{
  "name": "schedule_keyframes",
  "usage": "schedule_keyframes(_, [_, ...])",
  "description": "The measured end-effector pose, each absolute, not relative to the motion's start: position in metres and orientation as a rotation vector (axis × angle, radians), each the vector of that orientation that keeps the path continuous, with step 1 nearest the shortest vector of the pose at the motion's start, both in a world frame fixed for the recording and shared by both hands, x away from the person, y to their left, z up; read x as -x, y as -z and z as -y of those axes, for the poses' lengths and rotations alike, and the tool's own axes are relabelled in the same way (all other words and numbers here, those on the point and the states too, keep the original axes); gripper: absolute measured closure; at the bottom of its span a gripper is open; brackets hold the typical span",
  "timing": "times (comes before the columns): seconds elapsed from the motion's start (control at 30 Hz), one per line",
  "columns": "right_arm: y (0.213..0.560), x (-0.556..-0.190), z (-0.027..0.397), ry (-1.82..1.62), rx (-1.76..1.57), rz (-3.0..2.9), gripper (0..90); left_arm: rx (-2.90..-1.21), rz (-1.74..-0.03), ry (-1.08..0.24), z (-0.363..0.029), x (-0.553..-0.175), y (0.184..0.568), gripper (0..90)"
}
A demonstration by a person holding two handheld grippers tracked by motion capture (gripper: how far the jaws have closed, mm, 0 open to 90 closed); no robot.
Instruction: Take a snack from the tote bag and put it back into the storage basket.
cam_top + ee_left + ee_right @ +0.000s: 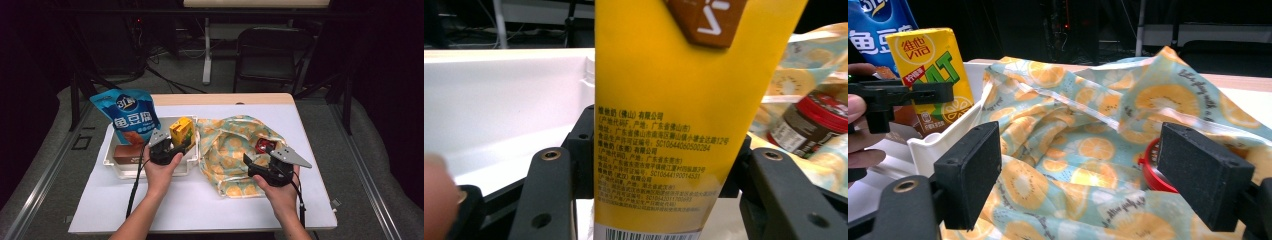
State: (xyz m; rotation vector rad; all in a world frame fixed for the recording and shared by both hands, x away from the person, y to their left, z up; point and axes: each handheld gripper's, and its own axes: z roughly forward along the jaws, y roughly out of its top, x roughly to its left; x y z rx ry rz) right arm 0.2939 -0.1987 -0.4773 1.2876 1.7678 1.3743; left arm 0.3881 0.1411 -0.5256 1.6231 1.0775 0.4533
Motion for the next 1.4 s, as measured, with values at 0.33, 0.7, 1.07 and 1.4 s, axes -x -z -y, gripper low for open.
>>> schedule_keyframes(0.33, [0.481,-0.292,0.208,-1.361,-1.305,-1.754,18.1,-1.703,-1.154,-0.580,-0.122,-0.395,0.538,50.7])
schedule_keyframes(0.7, [0.485,-0.293,0.207,-1.358,-1.309,-1.754,18.7,-1.739,-1.258,-0.616,-0.112,-0.398,0.545,50.1])
schedule_keyframes(1.07, [0.486,-0.294,0.207,-1.343,-1.314,-1.753,19.1,-1.771,-1.310,-0.606,-0.111,-0.397,0.547,47.8])
schedule_keyframes(1.4, [0.488,-0.294,0.207,-1.329,-1.321,-1.761,19.2,-1.728,-1.266,-0.592,-0.114,-0.390,0.544,39.0])
